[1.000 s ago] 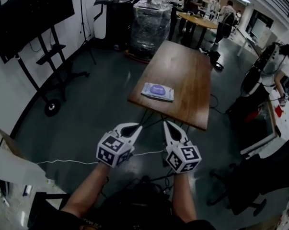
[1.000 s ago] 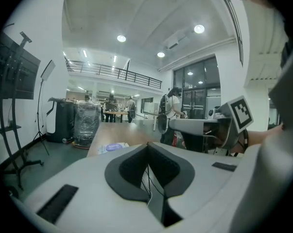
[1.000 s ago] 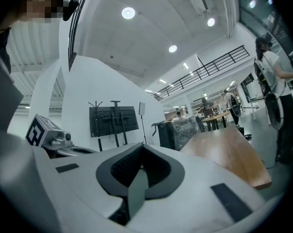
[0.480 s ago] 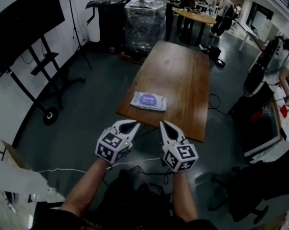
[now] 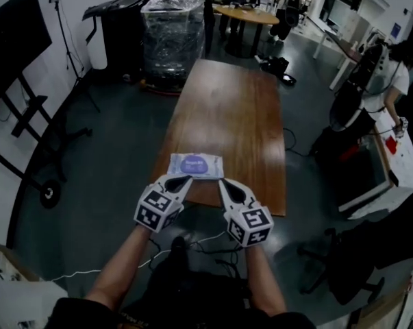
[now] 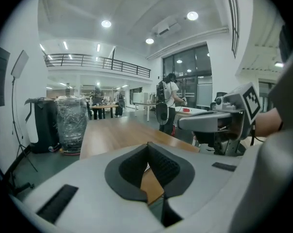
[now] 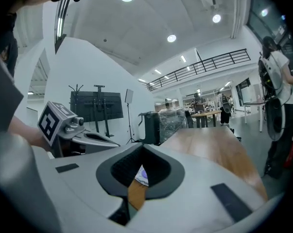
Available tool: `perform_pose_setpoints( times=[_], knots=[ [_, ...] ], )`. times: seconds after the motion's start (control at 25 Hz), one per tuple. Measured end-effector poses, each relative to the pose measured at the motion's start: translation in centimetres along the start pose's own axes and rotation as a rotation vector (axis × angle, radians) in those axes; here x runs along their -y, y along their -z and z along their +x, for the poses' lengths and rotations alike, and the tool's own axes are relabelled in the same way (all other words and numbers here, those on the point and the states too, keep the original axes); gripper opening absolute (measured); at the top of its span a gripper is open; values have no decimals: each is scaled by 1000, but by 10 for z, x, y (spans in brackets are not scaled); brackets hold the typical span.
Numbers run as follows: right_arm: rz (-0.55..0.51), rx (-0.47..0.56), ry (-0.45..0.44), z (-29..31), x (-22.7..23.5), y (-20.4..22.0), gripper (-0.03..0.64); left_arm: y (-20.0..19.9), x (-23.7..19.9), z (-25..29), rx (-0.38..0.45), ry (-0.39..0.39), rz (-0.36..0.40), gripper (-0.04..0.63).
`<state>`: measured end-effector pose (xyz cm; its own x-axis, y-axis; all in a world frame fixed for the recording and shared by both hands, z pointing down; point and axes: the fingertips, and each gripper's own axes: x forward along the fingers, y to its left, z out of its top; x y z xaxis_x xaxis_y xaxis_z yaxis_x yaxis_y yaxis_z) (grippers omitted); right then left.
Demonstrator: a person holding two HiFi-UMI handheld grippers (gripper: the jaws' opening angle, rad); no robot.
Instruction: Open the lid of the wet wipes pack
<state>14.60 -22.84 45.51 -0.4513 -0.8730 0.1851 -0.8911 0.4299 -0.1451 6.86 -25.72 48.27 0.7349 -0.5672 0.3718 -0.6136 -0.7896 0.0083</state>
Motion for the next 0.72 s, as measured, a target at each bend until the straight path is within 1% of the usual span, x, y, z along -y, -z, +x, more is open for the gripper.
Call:
perform_pose_setpoints(
  times=[0.12,0.32,0.52,0.72],
  knots=[
    [-1,-40,38,28,14,8,11,8,-27,26,-25,38,15,-3],
    [-9,-114,112,71,38,26,11,27,-57,67,-74,117,59,-3],
    [8,-224,164,97,62,60,11,57,-66,91,-137,177,107,-3],
    [29,-361,178,131,89,104,11,79,-77,110,-199,196,125,-3]
  ],
)
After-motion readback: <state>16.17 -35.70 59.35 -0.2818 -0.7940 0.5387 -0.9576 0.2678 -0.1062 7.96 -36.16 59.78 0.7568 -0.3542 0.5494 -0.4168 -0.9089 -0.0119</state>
